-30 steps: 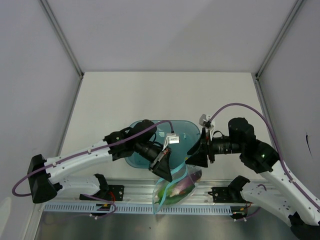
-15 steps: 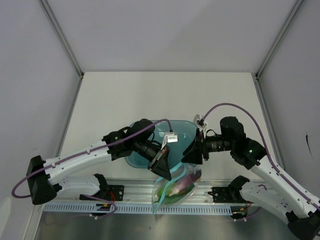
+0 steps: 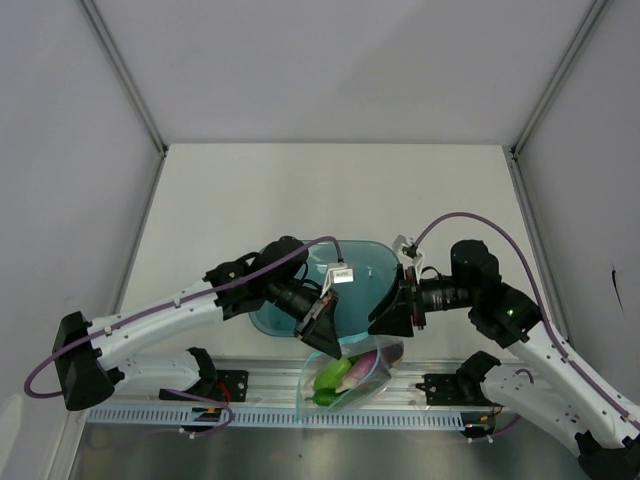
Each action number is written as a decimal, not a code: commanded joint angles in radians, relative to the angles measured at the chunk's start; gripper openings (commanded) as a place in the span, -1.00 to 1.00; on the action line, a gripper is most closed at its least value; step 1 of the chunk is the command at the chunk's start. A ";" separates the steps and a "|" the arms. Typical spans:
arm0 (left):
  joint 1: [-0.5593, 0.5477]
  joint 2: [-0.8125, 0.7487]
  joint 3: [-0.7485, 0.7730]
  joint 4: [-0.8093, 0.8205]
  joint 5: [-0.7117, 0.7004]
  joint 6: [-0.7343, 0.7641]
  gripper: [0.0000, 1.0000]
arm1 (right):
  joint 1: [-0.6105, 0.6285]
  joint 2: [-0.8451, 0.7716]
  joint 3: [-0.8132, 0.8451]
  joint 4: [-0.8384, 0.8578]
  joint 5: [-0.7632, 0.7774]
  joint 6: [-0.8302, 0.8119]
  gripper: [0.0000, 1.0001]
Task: Place the food in the zip-top bag and seal the zipper
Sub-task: Adjust the zipper food storage bag at the center of the board.
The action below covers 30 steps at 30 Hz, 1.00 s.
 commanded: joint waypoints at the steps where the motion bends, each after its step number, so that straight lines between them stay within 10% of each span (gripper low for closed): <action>1: 0.014 -0.018 -0.006 0.021 0.028 0.027 -0.99 | -0.003 -0.008 -0.016 0.013 -0.006 0.033 -0.04; 30: 0.069 -0.033 0.000 -0.063 0.004 0.041 -0.99 | -0.004 0.091 0.250 -0.395 0.552 -0.035 0.12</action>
